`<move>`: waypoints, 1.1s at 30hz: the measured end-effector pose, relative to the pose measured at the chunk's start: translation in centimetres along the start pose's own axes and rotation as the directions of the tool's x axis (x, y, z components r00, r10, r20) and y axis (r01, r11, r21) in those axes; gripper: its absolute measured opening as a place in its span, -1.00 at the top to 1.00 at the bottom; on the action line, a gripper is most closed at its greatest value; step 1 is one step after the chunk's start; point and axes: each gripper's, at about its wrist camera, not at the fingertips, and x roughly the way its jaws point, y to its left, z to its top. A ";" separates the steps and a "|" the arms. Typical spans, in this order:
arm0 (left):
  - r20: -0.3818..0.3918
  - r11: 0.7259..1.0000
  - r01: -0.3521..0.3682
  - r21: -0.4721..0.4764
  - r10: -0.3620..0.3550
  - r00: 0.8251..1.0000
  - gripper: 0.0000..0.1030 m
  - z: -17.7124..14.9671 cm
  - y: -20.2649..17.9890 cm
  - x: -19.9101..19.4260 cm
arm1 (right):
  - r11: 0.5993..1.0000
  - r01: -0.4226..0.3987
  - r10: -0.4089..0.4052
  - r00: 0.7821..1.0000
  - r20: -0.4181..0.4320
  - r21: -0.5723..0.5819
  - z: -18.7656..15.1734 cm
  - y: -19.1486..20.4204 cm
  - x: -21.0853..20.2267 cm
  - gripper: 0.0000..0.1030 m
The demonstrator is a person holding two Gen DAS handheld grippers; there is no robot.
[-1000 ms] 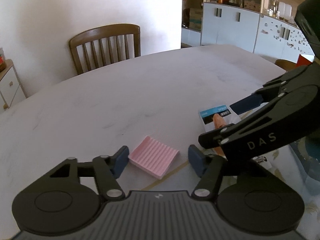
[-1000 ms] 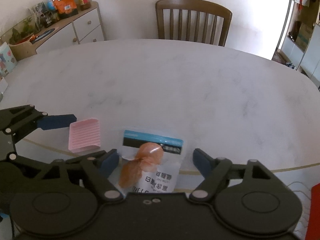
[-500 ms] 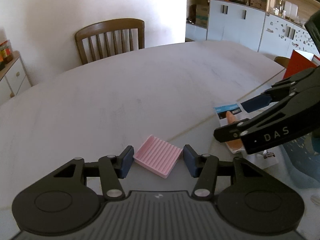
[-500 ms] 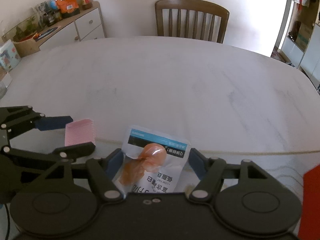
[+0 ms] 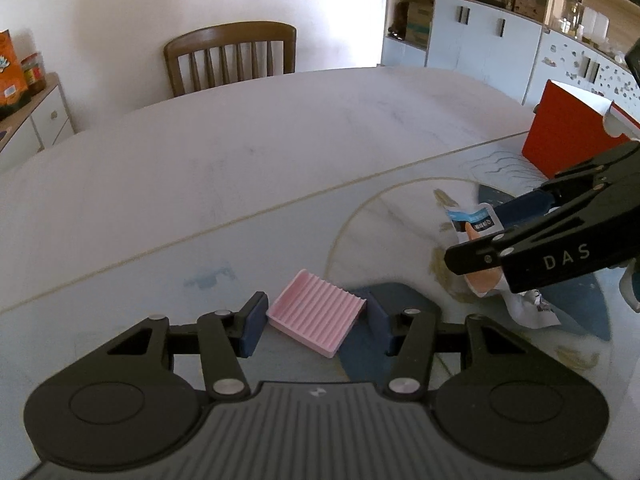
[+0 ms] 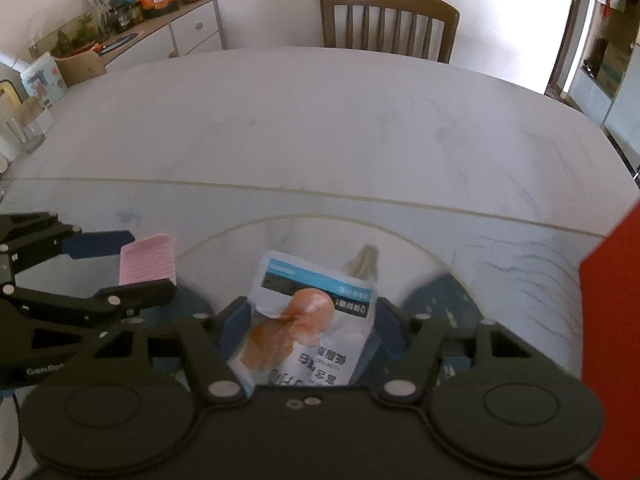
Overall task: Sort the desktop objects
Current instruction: 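Carry the sticky-note pad and sausage packet with both tools over the red box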
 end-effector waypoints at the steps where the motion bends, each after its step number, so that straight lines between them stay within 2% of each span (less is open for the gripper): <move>1: -0.003 1.000 0.002 -0.004 -0.002 1.000 -0.02 -0.1 -0.3 -0.2 | 1.000 -0.001 0.001 1.000 0.000 0.001 -0.1 -0.1 -0.3 -0.22; 10: 0.000 1.000 0.007 -0.026 -0.007 1.000 -0.02 -0.7 -2.6 -2.7 | 1.000 0.009 -0.010 1.000 0.022 0.026 -2.2 -0.7 -2.9 -0.15; 23: 0.016 0.998 -0.001 -0.059 0.002 1.000 -0.02 -1.0 -5.5 -6.0 | 0.997 -0.025 0.021 0.998 0.062 0.072 -5.6 -2.9 -8.2 -0.14; 33: 0.025 0.997 0.030 -0.072 -0.028 0.999 -0.02 -0.1 -8.7 -8.6 | 0.995 -0.039 0.028 0.994 0.109 0.095 -6.3 -4.9 -12.8 -0.14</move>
